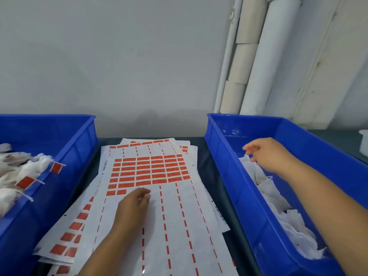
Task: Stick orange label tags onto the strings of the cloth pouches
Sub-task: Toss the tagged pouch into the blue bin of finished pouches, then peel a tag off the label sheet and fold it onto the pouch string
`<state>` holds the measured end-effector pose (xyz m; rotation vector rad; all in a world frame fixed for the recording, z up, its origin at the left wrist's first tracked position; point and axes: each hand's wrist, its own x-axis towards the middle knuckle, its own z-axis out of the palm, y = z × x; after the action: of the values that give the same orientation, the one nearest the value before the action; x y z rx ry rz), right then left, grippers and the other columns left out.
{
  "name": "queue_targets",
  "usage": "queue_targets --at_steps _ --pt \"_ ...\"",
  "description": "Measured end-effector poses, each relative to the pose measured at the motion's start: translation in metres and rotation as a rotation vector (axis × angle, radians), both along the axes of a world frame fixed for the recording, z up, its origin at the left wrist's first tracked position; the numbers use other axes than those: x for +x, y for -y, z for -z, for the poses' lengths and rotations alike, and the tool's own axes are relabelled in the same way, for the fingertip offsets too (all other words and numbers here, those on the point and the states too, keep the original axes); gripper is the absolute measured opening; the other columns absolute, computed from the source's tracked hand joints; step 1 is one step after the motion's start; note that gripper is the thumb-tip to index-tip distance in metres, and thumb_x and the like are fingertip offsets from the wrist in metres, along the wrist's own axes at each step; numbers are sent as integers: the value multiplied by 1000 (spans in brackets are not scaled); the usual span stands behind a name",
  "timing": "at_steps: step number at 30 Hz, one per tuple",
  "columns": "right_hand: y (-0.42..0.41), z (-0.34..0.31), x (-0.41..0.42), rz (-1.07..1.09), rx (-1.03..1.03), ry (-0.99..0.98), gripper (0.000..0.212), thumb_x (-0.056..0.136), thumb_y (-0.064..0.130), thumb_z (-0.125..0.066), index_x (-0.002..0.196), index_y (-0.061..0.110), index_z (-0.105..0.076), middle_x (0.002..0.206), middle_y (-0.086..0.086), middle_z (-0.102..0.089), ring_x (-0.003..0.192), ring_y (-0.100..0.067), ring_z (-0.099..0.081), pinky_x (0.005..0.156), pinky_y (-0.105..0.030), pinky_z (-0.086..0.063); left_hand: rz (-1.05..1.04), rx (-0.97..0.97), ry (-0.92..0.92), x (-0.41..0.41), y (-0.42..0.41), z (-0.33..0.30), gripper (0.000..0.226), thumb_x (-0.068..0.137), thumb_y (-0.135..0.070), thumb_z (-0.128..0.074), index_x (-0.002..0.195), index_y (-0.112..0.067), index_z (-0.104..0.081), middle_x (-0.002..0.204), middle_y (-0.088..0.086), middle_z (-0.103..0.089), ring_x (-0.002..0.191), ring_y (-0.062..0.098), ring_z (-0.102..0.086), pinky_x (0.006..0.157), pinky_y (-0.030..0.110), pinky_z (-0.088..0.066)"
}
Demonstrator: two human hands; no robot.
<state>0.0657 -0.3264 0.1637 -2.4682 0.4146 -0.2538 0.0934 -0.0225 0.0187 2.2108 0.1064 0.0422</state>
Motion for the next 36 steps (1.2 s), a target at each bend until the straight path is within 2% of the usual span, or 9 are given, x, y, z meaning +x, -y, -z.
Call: queue_targets --at_steps 4,7,10,14,19,24,27,32,36 --pt "43 30 8 -70 -184 -310 54 89 -7 -43 134 22 -51 141 -6 -47 116 -23 -53 75 -24 -43 -66 -75 23 -1 -2 9 19 94 -37 -47 105 -29 -61 101 -15 -55 81 4 -50 80 27 -41" --pt "46 46 9 -211 -167 -443 54 87 1 -50 128 36 -54 135 1 -50 112 -21 -55 81 -26 -45 -83 -137 3 1 -7 11 25 96 -36 -42 103 -25 -64 100 -16 -56 88 5 -52 86 30 -42" --pt "39 57 12 -254 -186 -377 21 87 12 -53 90 28 -68 107 1 -66 95 -17 -61 74 -25 -48 -79 -160 -6 1 -7 12 26 97 -34 -41 97 -25 -65 99 -14 -59 86 5 -53 83 27 -40" --pt "41 58 12 -193 -249 -277 24 87 17 -61 67 28 -64 77 5 -64 71 -12 -59 58 -21 -40 -63 -153 -7 0 -5 15 24 97 -31 -42 94 -24 -65 97 -15 -57 85 6 -53 82 25 -39" --pt "46 34 5 -47 -126 -59 14 86 21 -68 73 16 -71 80 4 -68 76 -14 -62 61 -22 -46 -54 -158 -2 -2 -5 14 24 97 -31 -42 92 -24 -64 97 -15 -57 87 8 -53 82 26 -40" --pt "19 -10 3 -51 -224 201 11 90 22 -62 81 24 -68 74 21 -57 72 2 -52 59 -12 -33 -55 -168 6 -5 -4 14 22 97 -30 -43 90 -26 -64 94 -17 -56 88 8 -53 83 28 -40" --pt "-17 -35 7 -111 -171 319 11 91 22 -61 81 25 -65 79 14 -62 78 -2 -56 63 -15 -37 -73 -219 28 -7 -4 11 21 97 -30 -43 88 -29 -63 90 -19 -58 83 8 -54 77 25 -41" --pt "-98 -42 17 -266 -171 326 9 91 21 -59 87 22 -67 84 4 -65 80 -14 -60 68 -26 -46 -60 -291 91 -14 -6 -2 12 94 -36 -46 97 -34 -58 101 -14 -61 81 3 -54 67 13 -38" --pt "-157 -12 25 -429 -136 183 11 91 22 -60 85 18 -68 75 11 -60 78 -12 -62 69 -25 -48 -58 -501 169 -19 -13 -17 39 79 -61 -51 112 -41 -48 115 -19 -53 100 9 -55 82 26 -42"
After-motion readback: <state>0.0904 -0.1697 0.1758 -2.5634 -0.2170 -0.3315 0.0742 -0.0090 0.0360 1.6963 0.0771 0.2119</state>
